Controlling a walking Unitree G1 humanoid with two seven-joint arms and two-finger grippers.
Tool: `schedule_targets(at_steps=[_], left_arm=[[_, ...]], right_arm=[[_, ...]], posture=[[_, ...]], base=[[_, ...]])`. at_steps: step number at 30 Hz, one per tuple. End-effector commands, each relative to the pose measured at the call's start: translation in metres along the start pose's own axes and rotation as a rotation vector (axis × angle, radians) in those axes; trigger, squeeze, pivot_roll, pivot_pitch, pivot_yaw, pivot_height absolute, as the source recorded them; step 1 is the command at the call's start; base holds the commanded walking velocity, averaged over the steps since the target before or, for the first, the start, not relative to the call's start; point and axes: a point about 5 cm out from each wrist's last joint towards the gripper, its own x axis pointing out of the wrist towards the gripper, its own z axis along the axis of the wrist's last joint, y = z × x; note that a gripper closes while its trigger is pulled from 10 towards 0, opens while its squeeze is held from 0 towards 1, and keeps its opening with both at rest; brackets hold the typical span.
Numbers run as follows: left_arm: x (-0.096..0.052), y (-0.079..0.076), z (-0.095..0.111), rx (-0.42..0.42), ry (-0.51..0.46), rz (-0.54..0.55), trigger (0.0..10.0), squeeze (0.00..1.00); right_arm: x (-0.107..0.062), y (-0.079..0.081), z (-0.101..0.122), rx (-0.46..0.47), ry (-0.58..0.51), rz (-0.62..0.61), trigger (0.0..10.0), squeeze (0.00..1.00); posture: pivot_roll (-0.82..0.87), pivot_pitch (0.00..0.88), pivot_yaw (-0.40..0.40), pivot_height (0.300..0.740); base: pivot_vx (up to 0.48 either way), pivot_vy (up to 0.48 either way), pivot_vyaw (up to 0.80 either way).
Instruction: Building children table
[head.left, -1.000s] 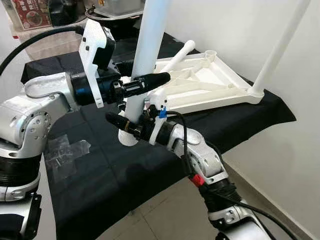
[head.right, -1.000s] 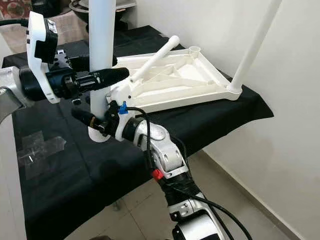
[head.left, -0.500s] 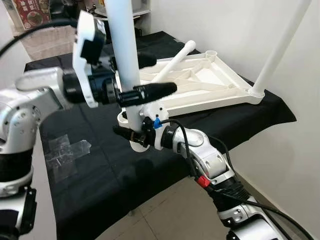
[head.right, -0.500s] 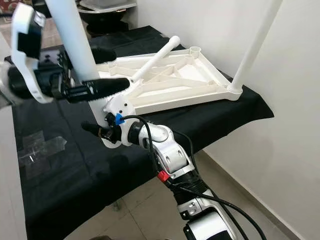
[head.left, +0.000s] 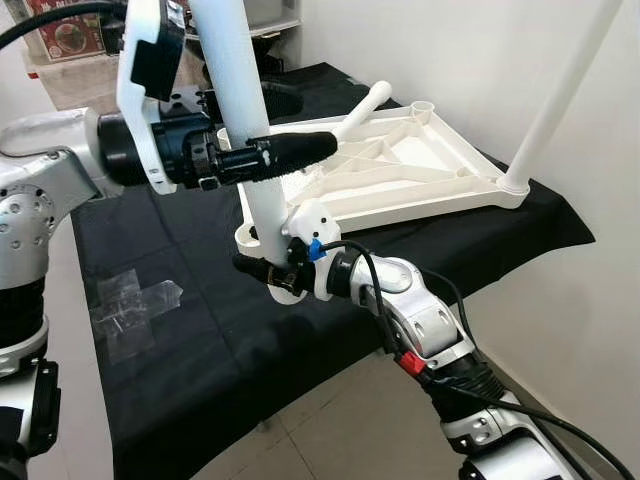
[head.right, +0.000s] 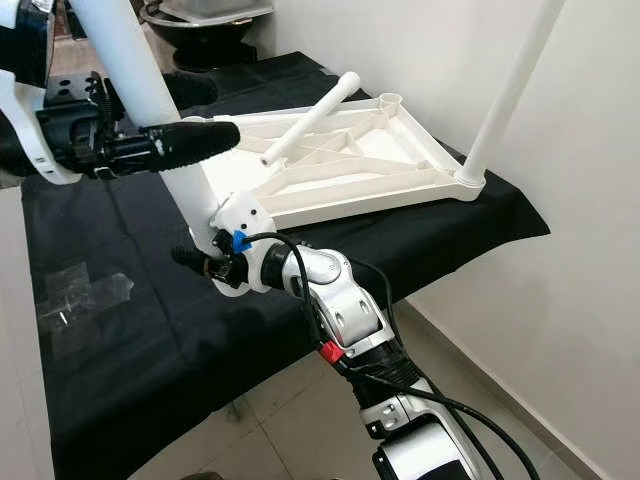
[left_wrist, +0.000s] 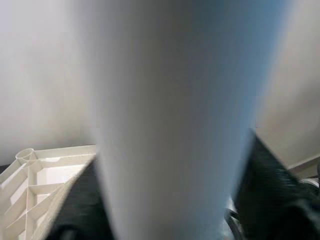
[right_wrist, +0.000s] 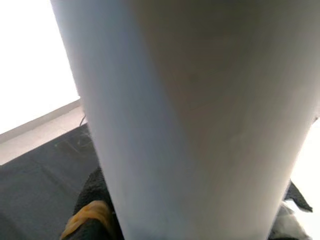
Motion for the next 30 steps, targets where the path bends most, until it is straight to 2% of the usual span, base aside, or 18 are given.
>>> schedule_targets(at_steps=[1, 9, 10, 11, 12, 13, 18, 24, 28, 29, 30], left_arm=[[0.001, -0.002, 0.002, -0.009, 0.004, -0.023, 0.0, 0.00], [0.002, 0.000, 0.000, -0.014, -0.001, -0.016, 0.0, 0.00], [0.002, -0.001, 0.000, -0.016, -0.001, -0.016, 0.0, 0.00], [0.003, -0.001, -0.001, -0.019, -0.001, -0.017, 0.0, 0.00], [0.003, -0.002, -0.002, -0.021, -0.001, -0.018, 0.0, 0.00], [0.004, -0.002, -0.002, -0.023, -0.001, -0.021, 0.0, 0.00], [0.005, -0.004, -0.003, -0.028, 0.000, -0.027, 0.0, 0.00], [0.006, -0.005, -0.004, -0.030, -0.002, -0.030, 0.0, 0.00], [0.007, -0.006, -0.005, -0.032, -0.006, -0.031, 0.0, 0.00], [0.008, -0.006, -0.005, -0.032, -0.007, -0.031, 0.0, 0.00], [0.008, -0.006, -0.005, -0.032, -0.007, -0.031, 0.0, 0.00]], right_arm=[[0.000, 0.001, 0.001, -0.002, 0.000, -0.003, 0.0, 0.00], [0.000, 0.001, 0.002, -0.005, -0.007, -0.005, 0.0, 0.00], [0.000, 0.000, 0.003, -0.004, -0.013, -0.014, 0.8, 0.00], [0.000, 0.000, 0.005, 0.004, -0.024, -0.014, 10.0, 0.00], [0.000, 0.000, 0.007, 0.011, -0.038, -0.009, 10.0, 0.82], [0.000, 0.001, 0.008, 0.023, -0.051, 0.002, 10.0, 1.00], [-0.001, 0.003, 0.019, 0.030, -0.125, 0.032, 10.0, 1.00], [0.001, 0.002, 0.022, 0.023, -0.129, 0.027, 10.0, 1.00], [0.012, 0.004, 0.028, 0.006, -0.141, 0.022, 10.0, 1.00], [0.015, 0.006, 0.029, 0.006, -0.143, 0.023, 10.0, 0.54], [0.015, 0.006, 0.029, 0.006, -0.143, 0.023, 10.0, 0.54]], posture=[[0.03, 0.020, -0.009, 0.740], [0.03, 0.022, -0.009, 0.740], [0.03, 0.022, -0.009, 0.740], [0.03, 0.022, -0.009, 0.740], [0.03, 0.022, -0.009, 0.740], [0.03, 0.022, -0.009, 0.740], [0.03, 0.020, -0.011, 0.740], [0.03, 0.021, -0.013, 0.740], [0.03, 0.022, -0.017, 0.740], [0.03, 0.022, -0.017, 0.740], [0.03, 0.022, -0.017, 0.740]], base=[[0.000, 0.000, 0.00], [0.000, 0.000, 0.00], [0.000, 0.000, 0.00], [0.000, 0.000, 0.00], [0.000, 0.000, 0.00], [0.000, 0.000, 0.00], [0.000, 0.000, 0.00], [0.000, 0.000, 0.00], [0.000, 0.000, 0.00], [0.000, 0.000, 0.00], [0.000, 0.000, 0.00]])
